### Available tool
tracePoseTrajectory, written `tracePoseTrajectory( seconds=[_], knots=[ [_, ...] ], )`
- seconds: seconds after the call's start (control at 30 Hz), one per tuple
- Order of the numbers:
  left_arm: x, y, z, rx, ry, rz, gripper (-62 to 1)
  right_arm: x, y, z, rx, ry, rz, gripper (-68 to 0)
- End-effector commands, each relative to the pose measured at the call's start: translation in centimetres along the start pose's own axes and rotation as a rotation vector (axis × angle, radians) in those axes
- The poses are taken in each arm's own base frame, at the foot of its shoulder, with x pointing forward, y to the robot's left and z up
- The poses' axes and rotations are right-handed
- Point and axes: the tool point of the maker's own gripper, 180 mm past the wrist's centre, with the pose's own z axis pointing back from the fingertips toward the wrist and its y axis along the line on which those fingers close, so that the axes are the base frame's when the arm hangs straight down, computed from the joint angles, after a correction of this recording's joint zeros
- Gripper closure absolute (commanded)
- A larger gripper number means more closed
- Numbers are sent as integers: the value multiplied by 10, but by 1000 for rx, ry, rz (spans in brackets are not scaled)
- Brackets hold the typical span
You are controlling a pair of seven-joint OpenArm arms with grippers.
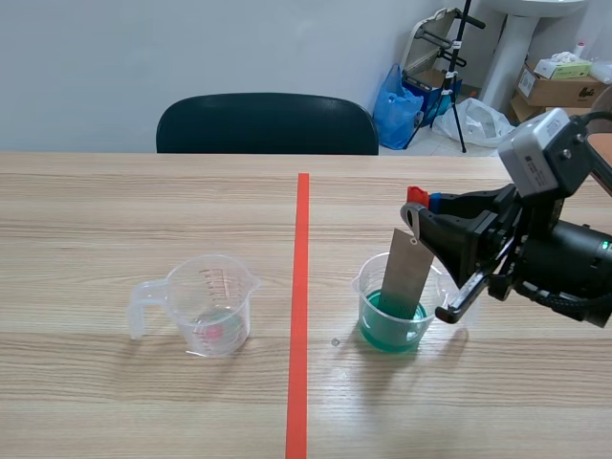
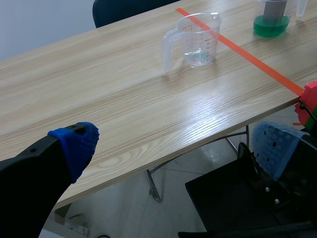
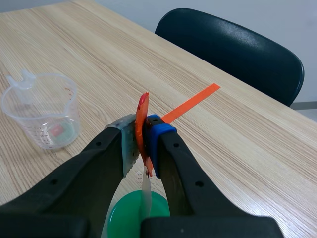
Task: Do the redox reaction experiment
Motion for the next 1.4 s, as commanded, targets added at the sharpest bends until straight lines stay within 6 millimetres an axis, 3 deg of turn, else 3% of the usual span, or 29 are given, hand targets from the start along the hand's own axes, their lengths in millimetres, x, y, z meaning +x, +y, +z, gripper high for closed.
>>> tracePoseTrajectory(
  seconds=[0.0,0.67,0.93,1.37],
  knots=[
    [12,1,-1,12,-61,1,-623,5,-4,-1,-4,-10,13,-6],
    [13,7,-1,44,-70,8,-623,10,-5,-1,-2,-29,21,-6],
    [13,7,-1,48,-71,8,-623,33,-1,1,29,-60,87,-6],
    [13,7,-1,47,-71,8,-623,75,5,21,7,-122,168,-6]
  ],
)
